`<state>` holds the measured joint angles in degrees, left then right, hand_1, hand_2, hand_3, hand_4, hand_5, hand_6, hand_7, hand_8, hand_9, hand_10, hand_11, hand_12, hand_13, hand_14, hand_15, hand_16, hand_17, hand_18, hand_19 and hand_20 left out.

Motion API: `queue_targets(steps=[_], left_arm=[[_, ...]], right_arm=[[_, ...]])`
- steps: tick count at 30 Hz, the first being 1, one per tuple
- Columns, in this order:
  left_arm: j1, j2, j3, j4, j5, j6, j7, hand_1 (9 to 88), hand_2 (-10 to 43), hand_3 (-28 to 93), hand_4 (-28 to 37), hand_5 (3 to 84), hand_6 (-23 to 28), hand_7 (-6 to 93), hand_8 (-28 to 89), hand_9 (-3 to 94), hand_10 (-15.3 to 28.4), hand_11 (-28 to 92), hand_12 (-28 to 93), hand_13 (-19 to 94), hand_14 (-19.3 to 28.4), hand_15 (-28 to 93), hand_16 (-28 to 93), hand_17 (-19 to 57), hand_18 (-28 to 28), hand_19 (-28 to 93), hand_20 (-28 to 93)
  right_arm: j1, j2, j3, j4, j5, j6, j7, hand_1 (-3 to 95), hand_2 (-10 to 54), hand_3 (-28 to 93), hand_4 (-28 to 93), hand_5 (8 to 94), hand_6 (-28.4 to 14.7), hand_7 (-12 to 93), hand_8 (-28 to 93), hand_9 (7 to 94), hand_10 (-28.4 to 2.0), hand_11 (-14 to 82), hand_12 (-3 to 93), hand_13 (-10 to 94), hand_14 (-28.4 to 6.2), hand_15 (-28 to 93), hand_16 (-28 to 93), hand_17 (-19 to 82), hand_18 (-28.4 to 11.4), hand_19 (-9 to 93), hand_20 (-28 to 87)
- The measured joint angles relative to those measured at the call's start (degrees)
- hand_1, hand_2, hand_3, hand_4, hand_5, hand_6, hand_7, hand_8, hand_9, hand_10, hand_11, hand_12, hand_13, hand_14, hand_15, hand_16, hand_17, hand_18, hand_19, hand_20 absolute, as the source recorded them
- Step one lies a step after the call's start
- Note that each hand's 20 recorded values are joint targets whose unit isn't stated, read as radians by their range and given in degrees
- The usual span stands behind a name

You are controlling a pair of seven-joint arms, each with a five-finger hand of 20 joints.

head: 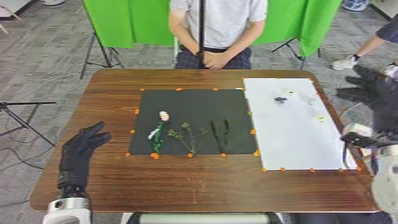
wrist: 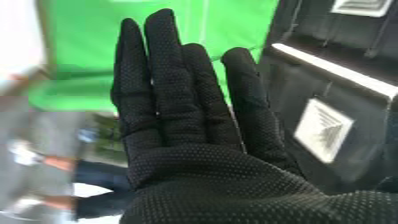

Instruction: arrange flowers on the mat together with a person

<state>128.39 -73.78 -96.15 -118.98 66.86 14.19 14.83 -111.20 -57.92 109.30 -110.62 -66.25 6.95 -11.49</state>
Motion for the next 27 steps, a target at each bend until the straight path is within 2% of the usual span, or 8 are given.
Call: queue_targets(steps=[2, 4, 6, 10, 12, 18, 24, 27], left_arm=[[0.00, -0.03, 0.00, 0.00, 0.00, 0.00, 0.02, 18.5, 10.4, 64, -28.3, 50.4, 4.0, 13.8, -6, 53.7, 16.0, 22, 13, 42, 18.9, 23, -2, 10.1, 12.8, 13, 18], [0.00, -0.04, 0.00, 0.00, 0.00, 0.00, 0.02, 18.5, 10.4, 64, -28.3, 50.4, 4.0, 13.8, -6, 53.7, 16.0, 22, 13, 42, 18.9, 23, -2, 10.1, 12.8, 13, 19], [-0.01, -0.04, 0.00, 0.00, 0.00, 0.00, 0.03, 18.5, 10.4, 64, -28.3, 50.4, 4.0, 13.8, -6, 53.7, 16.0, 22, 13, 41, 18.9, 23, -2, 10.1, 12.7, 13, 19], [0.00, -0.04, -0.01, -0.03, 0.00, 0.00, 0.03, 18.6, 10.4, 64, -28.3, 50.4, 4.1, 13.8, -7, 53.7, 15.9, 21, 13, 41, 18.9, 23, -2, 10.1, 12.7, 13, 18], [0.00, -0.04, -0.01, -0.06, 0.00, 0.00, 0.03, 18.6, 10.3, 64, -28.3, 50.4, 4.1, 13.8, -7, 53.6, 16.0, 22, 13, 41, 18.9, 23, -2, 10.1, 12.8, 13, 18], [-0.01, -0.04, -0.01, -0.12, 0.00, -0.01, 0.03, 18.7, 10.2, 64, -28.3, 50.4, 4.0, 13.8, -6, 53.7, 16.0, 22, 13, 41, 18.9, 23, -2, 10.1, 12.7, 13, 18], [-0.01, -0.04, -0.01, -0.16, 0.01, -0.01, 0.03, 18.7, 10.1, 64, -28.3, 50.4, 4.0, 13.8, -6, 53.7, 16.0, 22, 13, 41, 19.0, 23, -2, 10.1, 12.7, 13, 18], [-0.03, -0.04, -0.01, -0.16, 0.01, -0.01, 0.02, 18.7, 10.1, 64, -28.3, 50.4, 4.0, 13.9, -7, 53.6, 16.0, 22, 13, 41, 18.9, 23, -2, 10.1, 12.7, 13, 18]], right_arm=[[2.81, -0.61, -0.30, -1.30, -3.19, 2.85, 2.10, 16.8, -9.5, 62, -27, 48.7, -4.2, 9, -7, 50.8, -18.4, 6.7, 18.2, 57, -16.8, 16, 21, 33, -18.6, 39, 32], [3.96, -0.54, -1.98, -2.68, -6.33, 8.17, 4.53, 17.5, -9.5, 62, -27, 48.6, -4.1, 9, -7, 50.6, -18.4, 6.6, 18.3, 57, -16.8, 16, 21, 33, -18.6, 39, 33], [4.04, -0.40, -3.09, -3.45, -11.51, 11.06, 9.50, 18.7, -9.5, 63, -26, 48.4, -3.9, 9, -7, 50.5, -18.4, 6.7, 18.4, 57, -16.6, 17, 21, 33, -18.8, 42, 34], [3.88, -0.23, -3.22, -2.98, -26.15, 7.89, 23.50, 21.1, -9.5, 65, -26, 48.5, -3.6, 10, -8, 50.9, -18.3, 8.0, 19.0, 59, -16.3, 20, 22, 32, -19.4, 48, 38], [3.96, 0.23, -3.54, -1.43, -32.00, 5.42, 26.65, 21.4, -9.5, 66, -26, 48.6, -3.1, 10, -8, 51.3, -18.2, 8.4, 19.2, 60, -16.4, 21, 23, 32, -19.6, 50, 38], [5.19, 2.85, -5.56, 4.95, -45.70, 2.54, 25.70, 22.9, -9.5, 66, -26, 49.5, -1.8, 11, -8, 53.3, -17.2, 10.0, 19.4, 62, -16.1, 25, 22, 32, -20.1, 53, 39], [6.39, 4.94, -7.61, 6.39, -64.19, 0.18, 25.65, 27.6, -9.5, 67, -27, 51.4, -0.7, 12, -9, 57.9, -15.9, 14.0, 19.7, 67, -14.1, 31, 24, 34, -20.5, 60, 42], [7.61, 6.32, -9.63, 7.50, -68.27, -1.37, 25.54, 29.1, -9.5, 67, -28, 52.2, 0.2, 13, -9, 59.8, -15.6, 15.5, 19.9, 70, -13.2, 34, 24, 35, -20.8, 64, 43]])
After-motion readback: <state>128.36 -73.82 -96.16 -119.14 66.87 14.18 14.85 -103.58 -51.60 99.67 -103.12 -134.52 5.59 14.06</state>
